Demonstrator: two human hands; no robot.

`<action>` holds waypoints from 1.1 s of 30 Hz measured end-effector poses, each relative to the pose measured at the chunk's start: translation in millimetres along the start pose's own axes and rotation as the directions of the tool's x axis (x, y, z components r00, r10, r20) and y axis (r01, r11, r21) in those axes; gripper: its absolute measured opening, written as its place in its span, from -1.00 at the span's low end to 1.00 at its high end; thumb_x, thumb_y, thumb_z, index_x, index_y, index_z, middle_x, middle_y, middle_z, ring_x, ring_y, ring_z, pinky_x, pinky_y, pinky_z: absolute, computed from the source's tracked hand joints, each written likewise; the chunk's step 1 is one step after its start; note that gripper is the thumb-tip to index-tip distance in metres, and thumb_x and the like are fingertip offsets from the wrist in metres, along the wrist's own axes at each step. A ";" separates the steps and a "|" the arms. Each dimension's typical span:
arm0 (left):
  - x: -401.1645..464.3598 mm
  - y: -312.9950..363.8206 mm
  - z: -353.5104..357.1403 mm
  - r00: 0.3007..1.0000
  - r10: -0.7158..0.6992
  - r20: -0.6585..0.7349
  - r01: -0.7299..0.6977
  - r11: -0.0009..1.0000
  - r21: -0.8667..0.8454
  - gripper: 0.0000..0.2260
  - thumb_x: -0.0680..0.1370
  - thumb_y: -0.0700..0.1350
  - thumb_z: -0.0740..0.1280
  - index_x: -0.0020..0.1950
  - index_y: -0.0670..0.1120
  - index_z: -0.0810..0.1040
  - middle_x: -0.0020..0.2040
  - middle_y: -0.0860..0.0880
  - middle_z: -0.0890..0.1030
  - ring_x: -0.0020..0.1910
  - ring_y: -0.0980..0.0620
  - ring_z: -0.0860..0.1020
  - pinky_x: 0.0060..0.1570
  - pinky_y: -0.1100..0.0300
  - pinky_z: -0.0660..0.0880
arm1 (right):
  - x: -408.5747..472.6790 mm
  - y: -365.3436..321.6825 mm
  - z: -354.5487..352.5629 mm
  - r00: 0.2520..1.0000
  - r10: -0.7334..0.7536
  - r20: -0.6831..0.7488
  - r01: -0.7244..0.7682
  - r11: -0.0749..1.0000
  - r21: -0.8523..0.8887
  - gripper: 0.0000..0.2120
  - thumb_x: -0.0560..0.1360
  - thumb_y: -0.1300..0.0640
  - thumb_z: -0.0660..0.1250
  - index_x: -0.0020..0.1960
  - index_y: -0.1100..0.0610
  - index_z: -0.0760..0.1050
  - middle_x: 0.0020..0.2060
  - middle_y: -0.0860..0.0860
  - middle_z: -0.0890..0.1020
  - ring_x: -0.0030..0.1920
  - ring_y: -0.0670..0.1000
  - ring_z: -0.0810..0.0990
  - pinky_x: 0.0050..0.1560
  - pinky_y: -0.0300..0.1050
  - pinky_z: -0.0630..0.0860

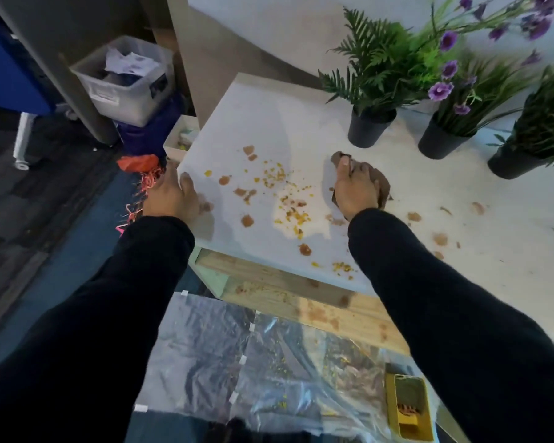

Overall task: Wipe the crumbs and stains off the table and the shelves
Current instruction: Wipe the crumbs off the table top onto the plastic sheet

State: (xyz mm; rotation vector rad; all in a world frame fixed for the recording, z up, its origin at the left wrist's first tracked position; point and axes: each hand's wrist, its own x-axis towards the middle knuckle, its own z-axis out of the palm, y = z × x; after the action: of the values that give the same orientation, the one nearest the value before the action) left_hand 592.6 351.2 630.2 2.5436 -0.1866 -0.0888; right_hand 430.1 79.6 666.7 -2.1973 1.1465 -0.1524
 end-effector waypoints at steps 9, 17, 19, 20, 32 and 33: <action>5.3 -1.3 9.0 0.975 0.203 -0.094 -0.205 0.979 -0.013 -0.53 0.69 0.04 0.05 0.58 -0.10 0.25 0.52 -0.13 0.38 0.45 -0.18 0.35 0.38 -0.08 0.29 | 41.6 -54.0 39.4 0.990 -0.079 0.114 0.098 0.981 -0.165 -0.31 0.61 -0.22 -0.36 0.64 -0.02 0.07 0.64 0.04 0.08 0.63 0.11 -0.02 0.56 0.13 -0.15; 9.3 -9.3 10.3 0.971 0.239 -0.018 -0.239 0.971 -0.013 -0.45 0.59 0.16 -0.04 0.52 -0.04 0.28 0.40 -0.13 0.45 0.34 -0.22 0.42 0.29 -0.14 0.39 | -58.8 -26.3 65.1 0.820 -0.456 0.346 0.519 0.848 -0.112 -0.37 0.66 -0.25 -0.21 0.59 -0.05 0.27 0.59 -0.21 0.21 0.59 -0.26 -0.05 0.60 -0.06 -0.16; 6.2 -8.0 8.0 0.967 0.252 -0.017 -0.253 0.967 -0.018 -0.47 0.60 0.14 -0.01 0.51 -0.06 0.29 0.39 -0.14 0.45 0.32 -0.22 0.43 0.26 -0.14 0.40 | -89.8 -13.6 60.5 0.793 -0.508 0.338 0.564 0.821 -0.090 -0.42 0.69 -0.22 -0.19 0.55 -0.06 0.34 0.56 -0.28 0.22 0.57 -0.31 -0.06 0.59 -0.11 -0.18; 5.4 -8.1 6.7 0.967 0.254 -0.015 -0.254 0.967 -0.025 -0.46 0.60 0.14 -0.01 0.52 -0.06 0.28 0.40 -0.14 0.45 0.33 -0.23 0.42 0.27 -0.14 0.39 | -104.5 -8.6 57.1 0.796 -0.512 0.323 0.553 0.832 -0.044 -0.48 0.70 -0.18 -0.14 0.52 -0.09 0.38 0.53 -0.35 0.22 0.55 -0.37 -0.06 0.57 -0.18 -0.19; 6.6 -8.7 5.5 0.976 0.216 0.038 -0.215 0.976 -0.044 -0.39 0.57 0.19 -0.05 0.57 -0.04 0.21 0.52 -0.13 0.36 0.47 -0.17 0.33 0.41 -0.14 0.31 | -85.5 3.8 -10.6 0.966 0.245 0.079 -0.191 0.478 0.857 -0.28 0.46 -0.41 0.26 0.30 0.18 0.56 0.23 0.19 0.66 0.20 0.18 0.66 0.28 0.15 0.56; 6.7 -8.2 5.2 0.975 0.219 0.040 -0.217 0.975 -0.041 -0.39 0.56 0.19 -0.06 0.57 -0.04 0.22 0.52 -0.13 0.37 0.46 -0.18 0.34 0.40 -0.14 0.32 | -66.4 -3.9 -11.0 0.960 0.276 0.043 -0.180 0.493 0.852 -0.24 0.43 -0.46 0.27 0.32 0.14 0.56 0.20 0.15 0.68 0.17 0.16 0.68 0.27 0.15 0.56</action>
State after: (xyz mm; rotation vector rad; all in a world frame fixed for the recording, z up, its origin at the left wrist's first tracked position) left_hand 599.6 354.0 621.2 2.4686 -0.4759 -0.0623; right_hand 388.0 126.8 690.0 -1.1361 1.0699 -0.5880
